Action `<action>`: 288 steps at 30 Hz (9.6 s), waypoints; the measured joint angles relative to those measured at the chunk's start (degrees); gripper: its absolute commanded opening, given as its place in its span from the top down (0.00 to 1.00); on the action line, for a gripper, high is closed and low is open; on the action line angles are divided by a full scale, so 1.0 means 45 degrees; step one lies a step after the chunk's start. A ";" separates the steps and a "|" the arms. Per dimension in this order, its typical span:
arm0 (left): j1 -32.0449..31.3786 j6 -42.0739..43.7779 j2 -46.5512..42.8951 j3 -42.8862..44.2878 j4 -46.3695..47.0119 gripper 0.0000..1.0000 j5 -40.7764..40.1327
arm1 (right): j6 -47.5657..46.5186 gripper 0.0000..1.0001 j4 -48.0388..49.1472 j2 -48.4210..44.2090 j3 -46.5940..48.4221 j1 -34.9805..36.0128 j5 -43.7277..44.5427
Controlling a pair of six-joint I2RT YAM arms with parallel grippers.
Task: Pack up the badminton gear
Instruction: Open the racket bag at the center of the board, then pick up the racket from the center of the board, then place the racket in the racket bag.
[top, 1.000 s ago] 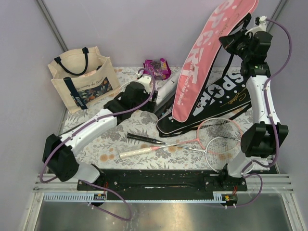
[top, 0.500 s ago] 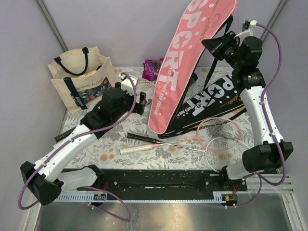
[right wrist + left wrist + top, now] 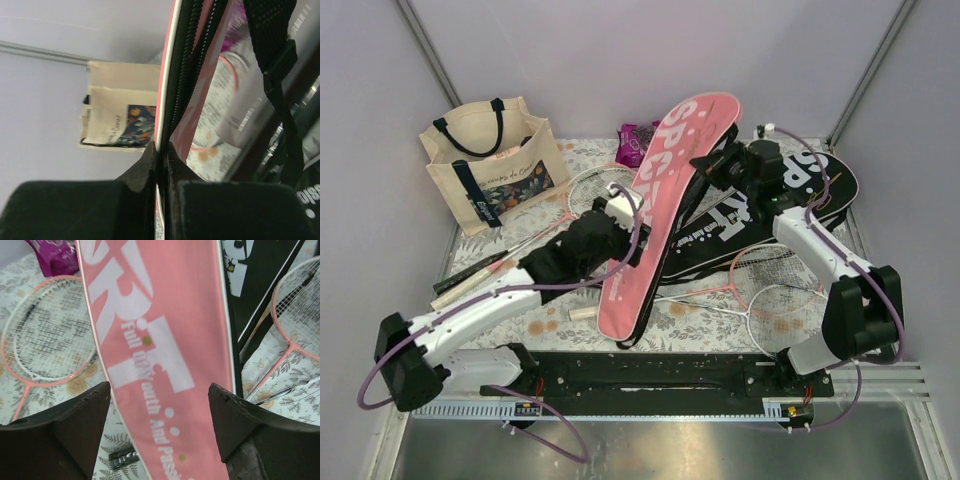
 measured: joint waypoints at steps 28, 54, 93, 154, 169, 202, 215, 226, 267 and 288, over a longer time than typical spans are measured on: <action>-0.1763 -0.0583 0.3866 -0.0656 0.1122 0.51 -0.2526 | 0.1292 0.94 0.2521 0.2254 -0.1661 0.0102 0.0131; -0.1491 -0.0899 0.3055 -0.0831 0.0777 0.57 -0.1375 | 0.0369 0.93 0.2200 0.2390 -0.1506 0.0053 -0.0209; 0.0364 -0.4085 0.1681 -0.0957 0.0209 1.00 0.1132 | 0.1103 0.30 -0.7174 -0.3687 -0.4745 -0.0053 0.2346; 0.0510 -0.5464 0.1938 -0.0957 0.0199 1.00 0.1180 | -0.4284 1.00 -1.1929 -0.5105 -0.0588 0.1103 0.2943; 0.0520 -0.5464 0.1938 -0.0952 0.0214 1.00 0.1331 | -0.4376 1.00 -1.2157 -0.5372 -0.4828 0.1171 -0.0860; 0.0534 -0.5401 0.1899 -0.1185 0.0942 1.00 0.3079 | -0.1642 1.00 -0.6839 -0.2497 -0.5853 0.3619 -0.1506; 0.0568 -0.4741 0.1491 -0.1583 0.0782 1.00 0.4090 | -0.1656 1.00 -0.5017 -0.0568 -0.4318 0.3628 -0.1049; 0.0568 -0.4405 0.1841 -0.1753 0.0593 1.00 0.4648 | -0.2875 1.00 -0.7232 -0.0447 -0.3376 0.3823 -0.0816; -0.0248 -0.4216 0.1540 -0.2487 0.0797 1.00 0.5260 | -0.4945 1.00 -0.1098 0.1418 -0.3832 0.4318 -0.1715; -0.0641 -0.2662 0.2939 -0.0427 0.0549 1.00 0.6543 | -0.3881 1.00 -0.1384 -0.2744 -0.7237 0.3857 -0.0413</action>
